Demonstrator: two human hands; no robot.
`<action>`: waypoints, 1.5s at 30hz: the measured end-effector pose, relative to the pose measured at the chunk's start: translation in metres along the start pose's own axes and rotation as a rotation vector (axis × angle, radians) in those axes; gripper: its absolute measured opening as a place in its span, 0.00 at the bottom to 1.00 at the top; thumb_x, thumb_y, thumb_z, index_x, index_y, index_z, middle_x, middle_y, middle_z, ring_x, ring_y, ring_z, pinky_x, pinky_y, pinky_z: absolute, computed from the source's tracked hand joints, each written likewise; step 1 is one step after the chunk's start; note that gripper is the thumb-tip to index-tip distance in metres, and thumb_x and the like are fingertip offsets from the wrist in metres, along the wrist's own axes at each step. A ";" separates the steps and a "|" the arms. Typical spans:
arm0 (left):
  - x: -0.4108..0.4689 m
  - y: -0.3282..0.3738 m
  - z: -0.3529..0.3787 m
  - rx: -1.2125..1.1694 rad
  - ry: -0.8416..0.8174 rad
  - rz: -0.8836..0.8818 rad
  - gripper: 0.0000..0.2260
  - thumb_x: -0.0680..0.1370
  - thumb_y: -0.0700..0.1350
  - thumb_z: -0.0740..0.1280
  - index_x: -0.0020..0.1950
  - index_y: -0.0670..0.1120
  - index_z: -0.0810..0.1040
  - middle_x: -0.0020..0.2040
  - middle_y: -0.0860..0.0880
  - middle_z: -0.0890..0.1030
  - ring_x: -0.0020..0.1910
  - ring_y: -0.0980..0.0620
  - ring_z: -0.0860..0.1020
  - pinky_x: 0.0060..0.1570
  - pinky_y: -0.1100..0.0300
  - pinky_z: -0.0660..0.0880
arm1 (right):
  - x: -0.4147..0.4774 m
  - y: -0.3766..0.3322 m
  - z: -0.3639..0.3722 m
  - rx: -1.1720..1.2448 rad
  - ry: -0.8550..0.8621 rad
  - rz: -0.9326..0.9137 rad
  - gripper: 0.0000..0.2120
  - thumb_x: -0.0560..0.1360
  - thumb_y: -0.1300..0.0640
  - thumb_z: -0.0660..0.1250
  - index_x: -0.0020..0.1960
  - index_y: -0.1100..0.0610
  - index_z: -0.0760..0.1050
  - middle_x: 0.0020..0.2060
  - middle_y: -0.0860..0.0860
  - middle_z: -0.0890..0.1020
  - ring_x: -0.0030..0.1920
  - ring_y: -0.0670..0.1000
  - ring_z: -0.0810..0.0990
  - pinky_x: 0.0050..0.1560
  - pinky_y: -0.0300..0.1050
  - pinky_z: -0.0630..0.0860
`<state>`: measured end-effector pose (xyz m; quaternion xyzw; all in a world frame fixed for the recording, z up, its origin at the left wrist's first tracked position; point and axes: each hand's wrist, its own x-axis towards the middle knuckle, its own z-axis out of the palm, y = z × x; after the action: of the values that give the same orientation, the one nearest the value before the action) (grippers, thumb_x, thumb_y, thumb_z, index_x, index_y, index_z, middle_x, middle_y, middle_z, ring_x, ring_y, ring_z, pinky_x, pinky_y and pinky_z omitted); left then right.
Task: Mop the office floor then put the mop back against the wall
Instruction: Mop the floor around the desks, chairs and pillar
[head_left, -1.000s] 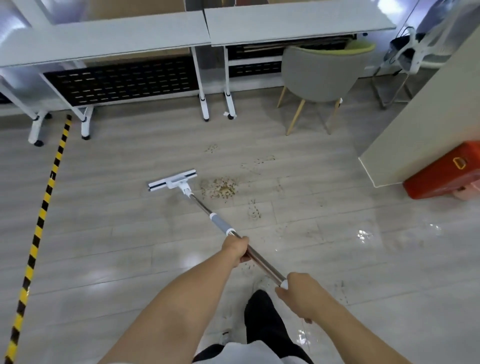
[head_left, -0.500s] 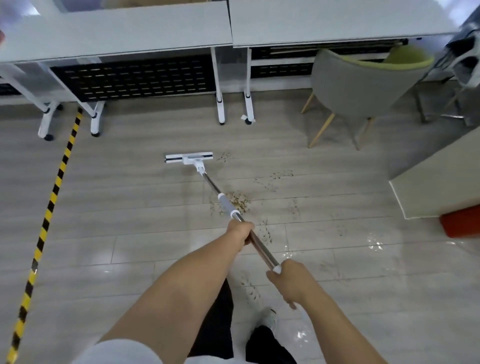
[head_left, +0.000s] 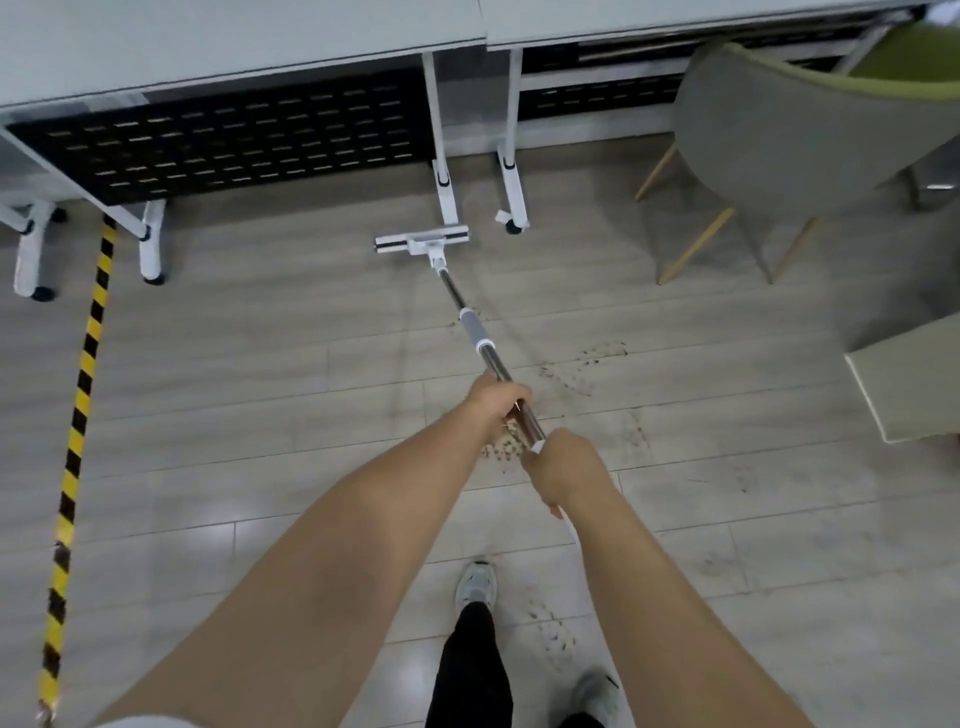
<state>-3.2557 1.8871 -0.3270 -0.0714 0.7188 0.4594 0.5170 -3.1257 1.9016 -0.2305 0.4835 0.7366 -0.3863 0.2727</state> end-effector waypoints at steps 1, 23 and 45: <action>0.012 0.004 -0.007 0.018 -0.014 0.006 0.13 0.74 0.33 0.71 0.55 0.42 0.72 0.41 0.42 0.76 0.37 0.47 0.76 0.35 0.57 0.75 | 0.014 -0.013 0.004 -0.004 0.010 -0.004 0.13 0.80 0.55 0.59 0.42 0.61 0.77 0.30 0.54 0.77 0.31 0.55 0.79 0.29 0.42 0.74; 0.001 -0.113 -0.066 0.220 -0.028 -0.108 0.29 0.82 0.42 0.64 0.81 0.54 0.57 0.49 0.46 0.78 0.38 0.49 0.81 0.34 0.58 0.79 | -0.021 0.017 0.150 1.091 -0.308 0.317 0.24 0.81 0.41 0.63 0.50 0.64 0.74 0.28 0.53 0.72 0.22 0.49 0.66 0.25 0.40 0.67; -0.332 -0.443 0.072 0.239 -0.033 -0.140 0.14 0.80 0.41 0.67 0.65 0.42 0.73 0.48 0.43 0.78 0.41 0.48 0.77 0.36 0.56 0.76 | -0.337 0.349 0.292 0.662 -0.308 0.160 0.07 0.78 0.64 0.63 0.56 0.61 0.71 0.35 0.58 0.77 0.27 0.51 0.75 0.32 0.46 0.78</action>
<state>-2.8004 1.5650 -0.3214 -0.0517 0.7530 0.3342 0.5644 -2.6663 1.5709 -0.2375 0.5379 0.4819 -0.6492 0.2386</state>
